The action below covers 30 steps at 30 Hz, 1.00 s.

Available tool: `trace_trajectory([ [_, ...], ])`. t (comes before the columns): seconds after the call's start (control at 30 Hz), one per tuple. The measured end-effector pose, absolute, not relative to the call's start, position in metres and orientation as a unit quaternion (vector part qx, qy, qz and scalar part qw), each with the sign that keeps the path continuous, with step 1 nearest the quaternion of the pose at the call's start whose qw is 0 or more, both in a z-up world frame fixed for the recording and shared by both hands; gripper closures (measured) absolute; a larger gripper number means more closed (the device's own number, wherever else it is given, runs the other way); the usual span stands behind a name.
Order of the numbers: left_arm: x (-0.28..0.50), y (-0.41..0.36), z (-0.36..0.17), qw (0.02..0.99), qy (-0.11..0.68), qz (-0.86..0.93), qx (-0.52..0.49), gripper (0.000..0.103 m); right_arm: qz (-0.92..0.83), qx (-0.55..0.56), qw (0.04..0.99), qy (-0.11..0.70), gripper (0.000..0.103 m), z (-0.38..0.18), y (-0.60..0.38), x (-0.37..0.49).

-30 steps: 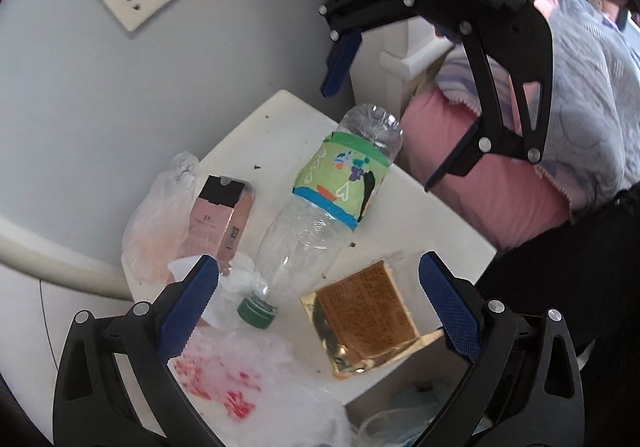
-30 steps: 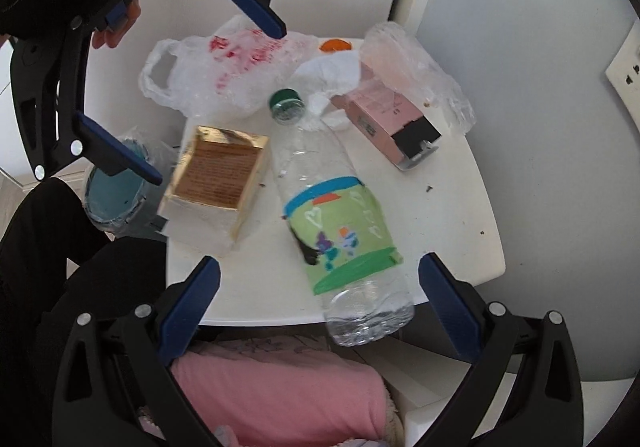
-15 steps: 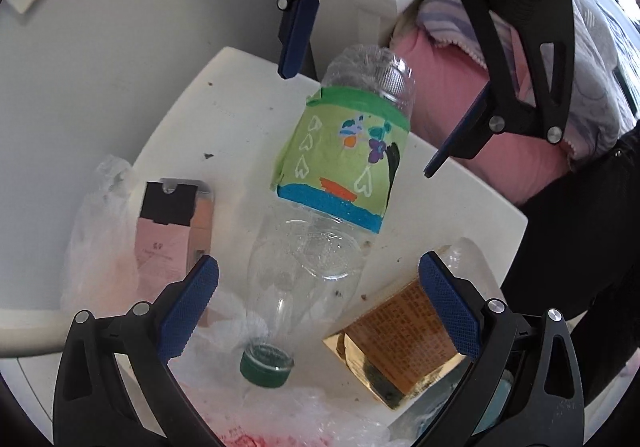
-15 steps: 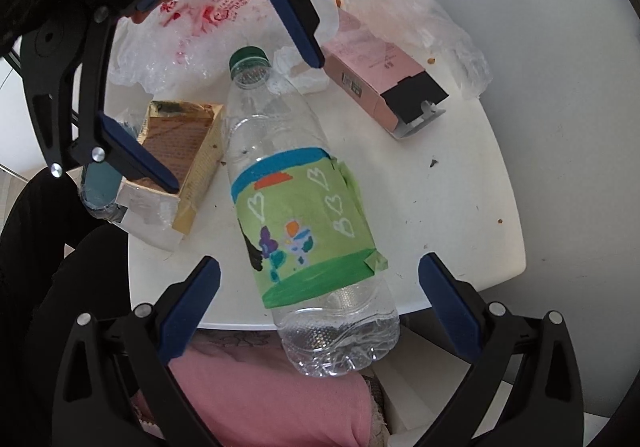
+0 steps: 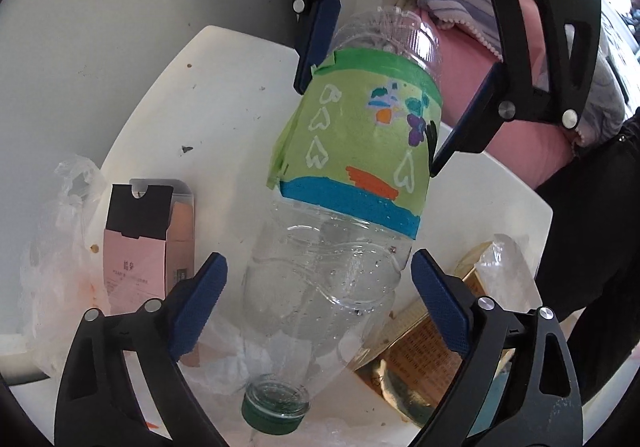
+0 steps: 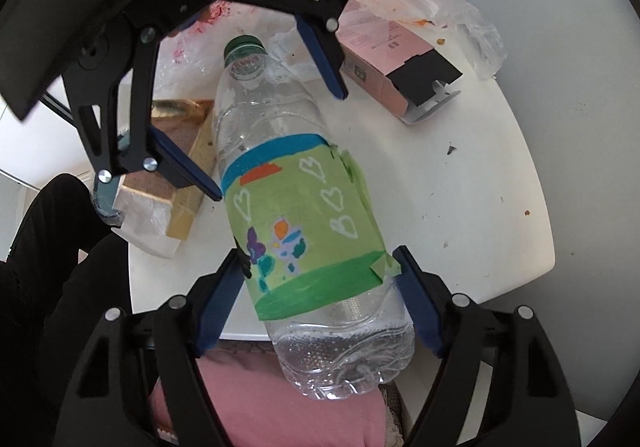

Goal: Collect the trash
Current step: 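Carry the bottle with the right gripper over the blue bin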

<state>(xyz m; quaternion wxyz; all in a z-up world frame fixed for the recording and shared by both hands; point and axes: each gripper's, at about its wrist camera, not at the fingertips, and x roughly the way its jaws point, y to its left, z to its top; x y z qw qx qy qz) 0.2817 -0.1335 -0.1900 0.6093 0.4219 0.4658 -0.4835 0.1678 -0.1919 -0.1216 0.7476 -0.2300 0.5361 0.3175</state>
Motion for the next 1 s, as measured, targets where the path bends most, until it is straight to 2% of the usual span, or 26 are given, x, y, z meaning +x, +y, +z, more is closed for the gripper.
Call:
trace_trajectory([
  [0.07,0.283,-0.133,-0.196,0.608,0.468,-0.48,0.426,0.017,0.319,-0.225,0.747,0.538,0.03,-0.123,-0.193,0.17],
  [0.13,0.282,-0.135,-0.201,0.605,0.468,-0.477,0.433,0.026,0.319,-0.224,0.747,0.538,0.03,-0.123,-0.194,0.171],
  [0.23,0.283,-0.135,-0.202,0.611,0.465,-0.473,0.433,0.034,0.321,-0.227,0.745,0.538,0.03,-0.122,-0.193,0.17],
  [0.53,0.271,-0.135,-0.174,0.623,0.446,-0.464,0.443,0.034,0.313,-0.22,0.769,0.513,0.031,-0.1,-0.201,0.153],
  [0.83,0.221,-0.139,-0.11,0.644,0.42,-0.438,0.466,0.034,0.324,-0.241,0.786,0.468,0.031,-0.045,-0.19,0.11],
  [1.0,0.189,-0.114,-0.069,0.667,0.414,-0.409,0.465,0.034,0.339,-0.268,0.792,0.432,0.031,-0.014,-0.163,0.075],
])
